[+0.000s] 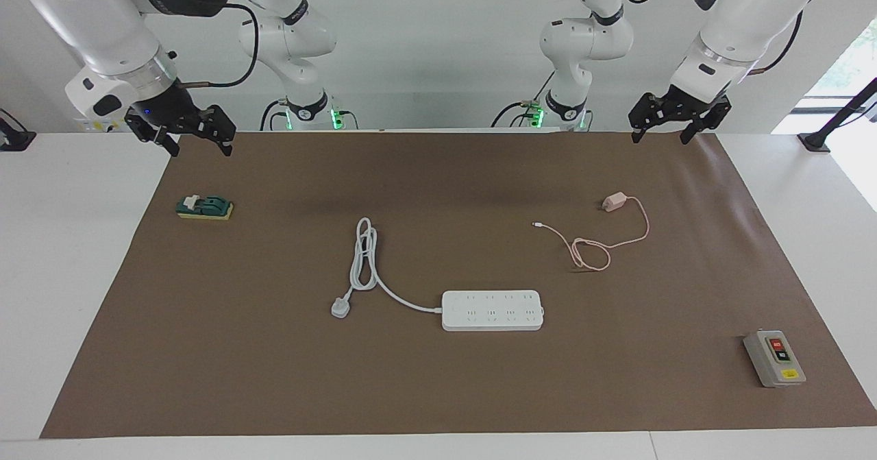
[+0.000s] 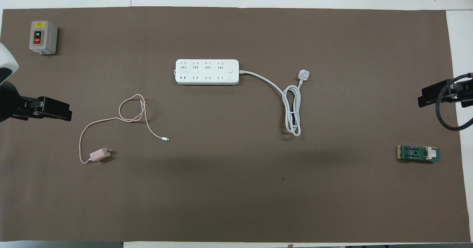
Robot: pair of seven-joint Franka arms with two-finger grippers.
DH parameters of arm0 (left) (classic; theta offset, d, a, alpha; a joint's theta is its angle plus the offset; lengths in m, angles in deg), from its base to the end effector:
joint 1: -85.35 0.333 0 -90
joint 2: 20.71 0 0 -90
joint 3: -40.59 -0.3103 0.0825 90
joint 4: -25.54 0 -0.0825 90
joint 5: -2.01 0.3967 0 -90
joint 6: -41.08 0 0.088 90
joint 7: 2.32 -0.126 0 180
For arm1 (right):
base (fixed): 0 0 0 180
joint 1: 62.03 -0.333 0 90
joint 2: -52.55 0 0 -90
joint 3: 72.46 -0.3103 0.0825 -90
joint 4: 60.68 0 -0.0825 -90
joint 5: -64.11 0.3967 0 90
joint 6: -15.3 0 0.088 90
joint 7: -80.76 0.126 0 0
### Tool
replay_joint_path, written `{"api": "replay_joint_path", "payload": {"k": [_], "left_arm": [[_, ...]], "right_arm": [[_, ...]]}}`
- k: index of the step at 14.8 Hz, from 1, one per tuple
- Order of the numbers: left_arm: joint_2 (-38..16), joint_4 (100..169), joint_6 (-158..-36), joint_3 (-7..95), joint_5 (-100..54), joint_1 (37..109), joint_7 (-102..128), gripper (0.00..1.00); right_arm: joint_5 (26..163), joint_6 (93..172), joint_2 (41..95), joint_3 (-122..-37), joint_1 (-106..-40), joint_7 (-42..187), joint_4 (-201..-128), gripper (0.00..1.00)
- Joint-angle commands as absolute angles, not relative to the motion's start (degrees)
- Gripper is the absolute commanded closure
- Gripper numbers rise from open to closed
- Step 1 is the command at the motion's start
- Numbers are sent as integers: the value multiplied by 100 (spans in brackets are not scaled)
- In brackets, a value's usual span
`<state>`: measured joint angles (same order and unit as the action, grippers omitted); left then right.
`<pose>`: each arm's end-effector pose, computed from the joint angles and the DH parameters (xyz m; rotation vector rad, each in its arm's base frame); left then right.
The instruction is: Unplug charger and place it aside
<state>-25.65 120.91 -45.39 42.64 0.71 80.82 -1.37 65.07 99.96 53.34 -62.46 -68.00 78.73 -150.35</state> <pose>0.5280 -0.0646 0.5970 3.1208 -0.1540 -0.1099 0.5577 -0.0364 0.5873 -3.1176 0.0535 0.1562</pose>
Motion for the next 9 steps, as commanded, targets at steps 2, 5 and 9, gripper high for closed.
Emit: {"api": "replay_joint_path", "payload": {"k": [2, 5, 9], "left_arm": [[-2589, 12063, -4593, 4173, 104, 7999, -224, 0], [-2589, 12037, -4593, 4173, 104, 8016, -215, 0], [-2589, 12037, -4584, 4173, 104, 8017, -215, 0]], "right_arm": [[6463, 10082, 5211, -6279, -6775, 7909, -15182, 0], [6472, 10082, 5211, -6279, -6775, 7909, -15182, 0], [6472, 10082, 5211, -6279, -6775, 7909, -15182, 0]]}}
